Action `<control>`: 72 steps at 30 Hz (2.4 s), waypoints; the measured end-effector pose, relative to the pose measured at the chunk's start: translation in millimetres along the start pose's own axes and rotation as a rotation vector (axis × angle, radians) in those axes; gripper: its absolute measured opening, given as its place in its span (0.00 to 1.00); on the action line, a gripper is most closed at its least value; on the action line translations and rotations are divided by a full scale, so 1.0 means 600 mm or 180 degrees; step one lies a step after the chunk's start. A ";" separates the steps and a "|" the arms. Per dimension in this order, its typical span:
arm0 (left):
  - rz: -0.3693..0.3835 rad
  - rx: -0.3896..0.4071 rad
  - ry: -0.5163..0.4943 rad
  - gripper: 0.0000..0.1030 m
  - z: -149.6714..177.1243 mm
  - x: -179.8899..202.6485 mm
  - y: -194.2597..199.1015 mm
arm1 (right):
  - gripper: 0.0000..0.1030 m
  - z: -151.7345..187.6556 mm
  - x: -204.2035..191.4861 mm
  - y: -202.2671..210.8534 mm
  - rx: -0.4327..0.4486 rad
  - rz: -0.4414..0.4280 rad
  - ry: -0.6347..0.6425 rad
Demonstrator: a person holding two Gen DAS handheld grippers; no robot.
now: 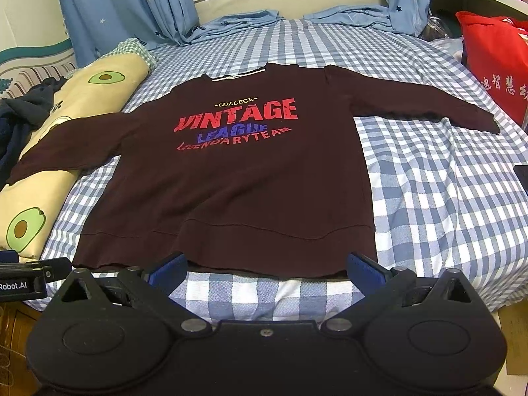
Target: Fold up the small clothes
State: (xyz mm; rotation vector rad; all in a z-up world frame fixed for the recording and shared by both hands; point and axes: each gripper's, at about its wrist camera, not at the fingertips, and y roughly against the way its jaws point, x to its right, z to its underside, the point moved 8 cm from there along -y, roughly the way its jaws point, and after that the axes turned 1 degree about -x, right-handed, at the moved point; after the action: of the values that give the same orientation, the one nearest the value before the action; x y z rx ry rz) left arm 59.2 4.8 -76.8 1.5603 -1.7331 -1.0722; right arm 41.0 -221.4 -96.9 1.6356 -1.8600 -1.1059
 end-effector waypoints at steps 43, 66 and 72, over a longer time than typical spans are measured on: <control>-0.0142 -0.0415 -0.0480 0.99 -0.223 0.111 -0.153 | 1.00 -0.155 0.154 -0.126 -0.0430 0.0636 -0.0498; -0.0250 -0.0839 -0.0440 0.99 -0.395 0.397 -0.291 | 1.00 -0.337 0.456 -0.301 -0.0509 0.0683 -0.0574; -0.0288 -0.0960 -0.0418 0.99 -0.411 0.436 -0.319 | 1.00 -0.372 0.555 -0.332 -0.0354 0.0884 -0.0662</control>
State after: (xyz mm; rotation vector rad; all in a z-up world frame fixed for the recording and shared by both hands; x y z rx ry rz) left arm 324.0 -298.3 -137.8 1.4154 -1.5089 -1.4362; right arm 260.9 -601.8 -182.3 1.1952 -2.0391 -1.2681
